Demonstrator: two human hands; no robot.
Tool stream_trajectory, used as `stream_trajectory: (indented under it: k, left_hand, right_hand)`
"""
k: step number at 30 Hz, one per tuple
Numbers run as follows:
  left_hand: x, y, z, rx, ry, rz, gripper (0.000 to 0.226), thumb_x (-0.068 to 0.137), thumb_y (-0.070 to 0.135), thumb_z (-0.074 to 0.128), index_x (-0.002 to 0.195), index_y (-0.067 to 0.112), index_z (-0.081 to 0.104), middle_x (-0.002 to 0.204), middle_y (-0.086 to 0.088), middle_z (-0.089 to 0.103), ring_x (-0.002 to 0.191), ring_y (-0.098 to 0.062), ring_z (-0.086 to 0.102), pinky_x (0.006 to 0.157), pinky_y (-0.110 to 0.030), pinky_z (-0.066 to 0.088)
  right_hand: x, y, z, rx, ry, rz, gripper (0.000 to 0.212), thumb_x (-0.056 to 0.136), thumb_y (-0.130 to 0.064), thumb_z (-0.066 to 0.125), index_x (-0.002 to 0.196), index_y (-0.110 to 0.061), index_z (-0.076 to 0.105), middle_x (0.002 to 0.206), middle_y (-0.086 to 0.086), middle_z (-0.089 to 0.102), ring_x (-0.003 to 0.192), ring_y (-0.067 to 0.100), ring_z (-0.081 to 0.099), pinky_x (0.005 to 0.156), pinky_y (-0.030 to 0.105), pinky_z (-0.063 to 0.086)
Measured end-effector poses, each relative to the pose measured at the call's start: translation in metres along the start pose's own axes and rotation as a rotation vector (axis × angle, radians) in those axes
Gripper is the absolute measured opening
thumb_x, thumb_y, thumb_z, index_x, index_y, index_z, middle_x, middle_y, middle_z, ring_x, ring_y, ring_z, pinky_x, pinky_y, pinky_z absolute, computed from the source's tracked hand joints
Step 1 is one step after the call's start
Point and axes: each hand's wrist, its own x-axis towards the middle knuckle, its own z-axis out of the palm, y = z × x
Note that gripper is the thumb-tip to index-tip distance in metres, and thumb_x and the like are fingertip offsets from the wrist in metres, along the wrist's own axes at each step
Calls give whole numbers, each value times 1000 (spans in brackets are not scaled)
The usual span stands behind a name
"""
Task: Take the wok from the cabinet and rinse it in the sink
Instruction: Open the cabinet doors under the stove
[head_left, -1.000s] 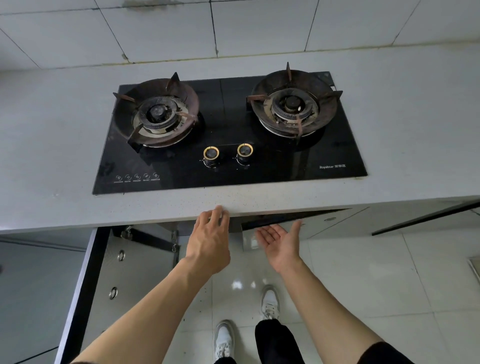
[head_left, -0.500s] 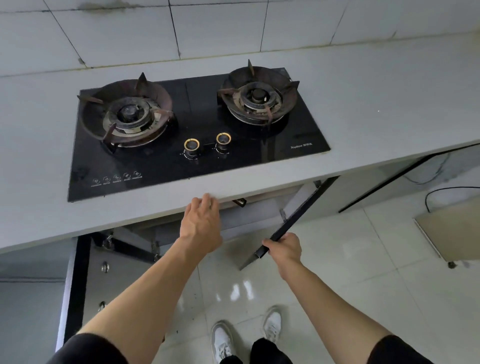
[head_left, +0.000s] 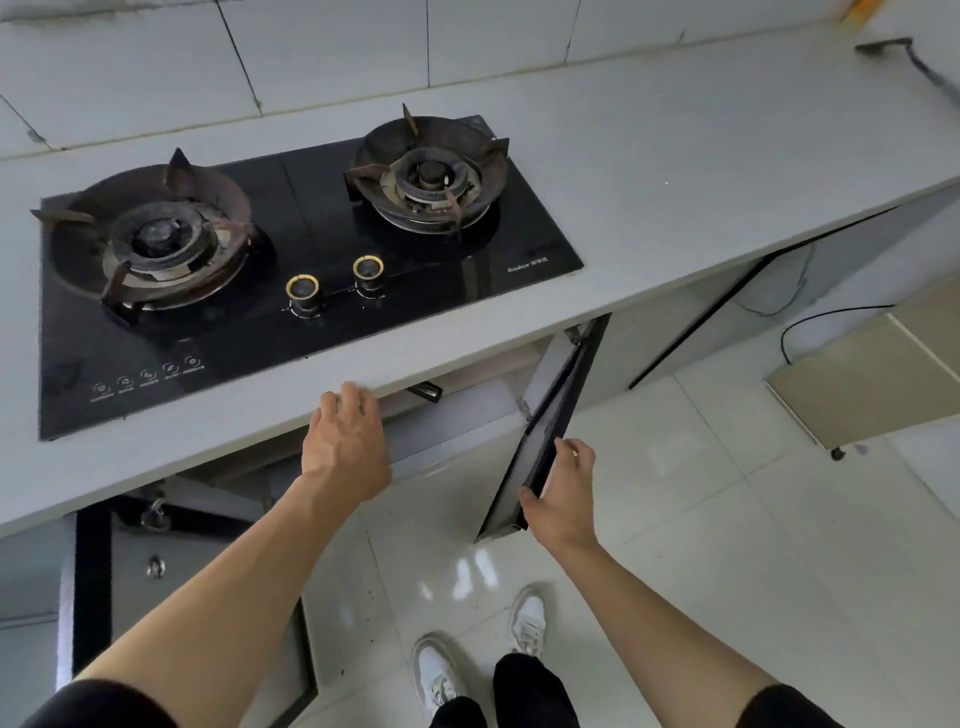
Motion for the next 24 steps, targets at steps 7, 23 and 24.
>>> stream_trajectory:
  k: [7, 23, 24]
  left_hand:
    - [2, 8, 2, 29, -9, -38, 70, 83, 28, 57, 139, 1, 26, 133, -12, 31, 108, -26, 37, 92, -27, 41]
    - [24, 75, -6, -216, 76, 108, 59, 81, 22, 60, 132, 10, 33, 132, -4, 31, 119, -23, 37, 99, -32, 43]
    - [24, 78, -5, -195, 87, 114, 59, 80, 22, 60, 132, 10, 33, 131, -4, 31, 117, -23, 37, 99, -32, 43]
  right_hand:
    - [-1, 20, -19, -445, -22, -244, 73, 84, -31, 65, 144, -2, 34, 148, 8, 31, 135, 22, 34, 110, 33, 32]
    - [4, 65, -62, -639, -35, -260, 79, 33, -2, 86, 110, -2, 67, 109, 6, 64, 91, 24, 64, 69, 32, 53]
    - [5, 68, -66, -673, -35, -247, 80, 25, 0, 85, 103, -3, 70, 103, 6, 64, 85, 24, 64, 64, 31, 52]
